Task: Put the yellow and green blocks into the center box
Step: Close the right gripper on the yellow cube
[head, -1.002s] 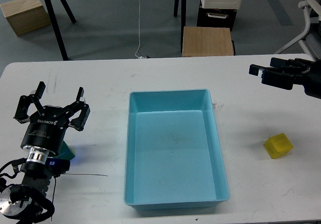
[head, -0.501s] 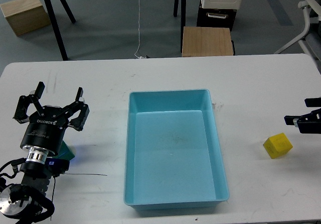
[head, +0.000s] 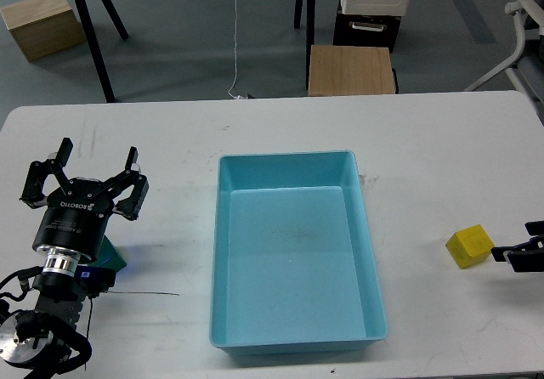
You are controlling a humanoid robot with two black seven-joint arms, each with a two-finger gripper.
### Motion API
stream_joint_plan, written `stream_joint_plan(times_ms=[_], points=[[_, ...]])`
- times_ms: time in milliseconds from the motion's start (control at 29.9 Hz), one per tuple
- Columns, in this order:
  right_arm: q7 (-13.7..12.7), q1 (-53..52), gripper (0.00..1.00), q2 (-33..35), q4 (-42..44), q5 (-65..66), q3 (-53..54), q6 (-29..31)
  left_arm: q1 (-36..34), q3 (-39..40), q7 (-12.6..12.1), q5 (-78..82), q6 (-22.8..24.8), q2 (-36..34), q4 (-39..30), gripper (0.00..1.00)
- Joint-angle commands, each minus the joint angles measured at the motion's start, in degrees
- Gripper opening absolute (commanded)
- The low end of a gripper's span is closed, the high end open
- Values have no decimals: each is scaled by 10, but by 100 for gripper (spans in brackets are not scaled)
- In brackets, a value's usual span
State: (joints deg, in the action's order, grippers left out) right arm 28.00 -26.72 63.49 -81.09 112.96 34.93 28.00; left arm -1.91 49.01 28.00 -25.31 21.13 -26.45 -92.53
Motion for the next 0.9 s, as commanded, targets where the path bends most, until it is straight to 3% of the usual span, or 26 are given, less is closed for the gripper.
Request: stream_joint_plan(times_ms=[0,868], points=[[0,0,97,-24,17,1,-1,0,0,0,0,0,0,0,0,100],[0,-21,96,-100,72,-1,-13,0,1,0,0,0,1,0,0,100]])
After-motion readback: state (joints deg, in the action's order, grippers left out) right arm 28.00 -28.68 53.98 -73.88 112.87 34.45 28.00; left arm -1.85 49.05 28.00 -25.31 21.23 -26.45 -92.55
